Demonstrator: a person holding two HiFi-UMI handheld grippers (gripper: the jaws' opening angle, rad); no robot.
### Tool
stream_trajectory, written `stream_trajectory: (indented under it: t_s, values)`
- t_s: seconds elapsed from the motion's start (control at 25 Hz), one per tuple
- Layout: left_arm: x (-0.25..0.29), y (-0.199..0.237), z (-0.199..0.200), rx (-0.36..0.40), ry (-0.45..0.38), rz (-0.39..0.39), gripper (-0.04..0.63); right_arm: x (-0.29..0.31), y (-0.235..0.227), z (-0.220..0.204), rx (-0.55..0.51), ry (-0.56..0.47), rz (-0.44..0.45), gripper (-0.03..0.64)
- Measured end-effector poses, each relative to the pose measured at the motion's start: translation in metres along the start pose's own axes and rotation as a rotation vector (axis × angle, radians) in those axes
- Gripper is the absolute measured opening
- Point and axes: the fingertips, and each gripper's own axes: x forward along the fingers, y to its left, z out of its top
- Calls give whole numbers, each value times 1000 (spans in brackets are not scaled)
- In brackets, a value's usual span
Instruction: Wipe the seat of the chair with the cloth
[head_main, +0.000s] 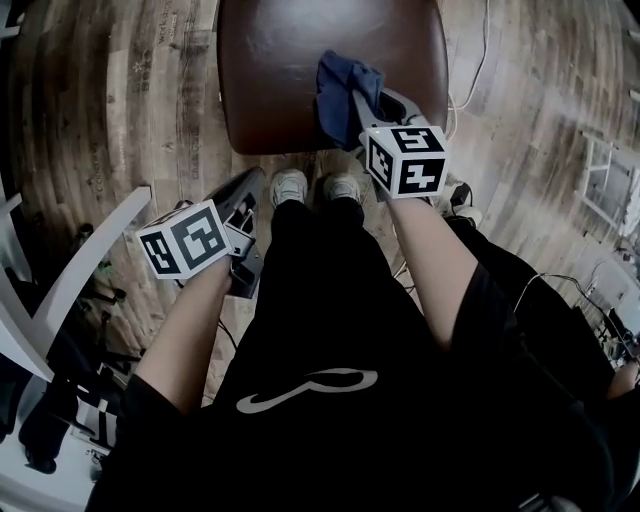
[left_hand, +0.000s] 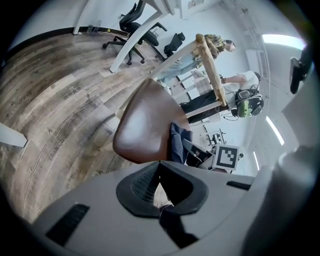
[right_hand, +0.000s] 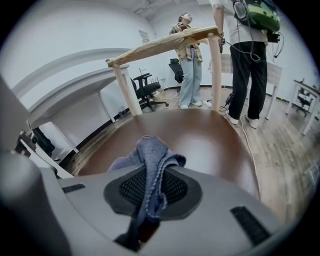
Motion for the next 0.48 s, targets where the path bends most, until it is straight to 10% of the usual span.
stream_trajectory:
  t_s: [0.48]
  values:
    - [31, -41, -14, 36, 35, -2, 12, -38, -96, -14, 65, -17, -117, 52]
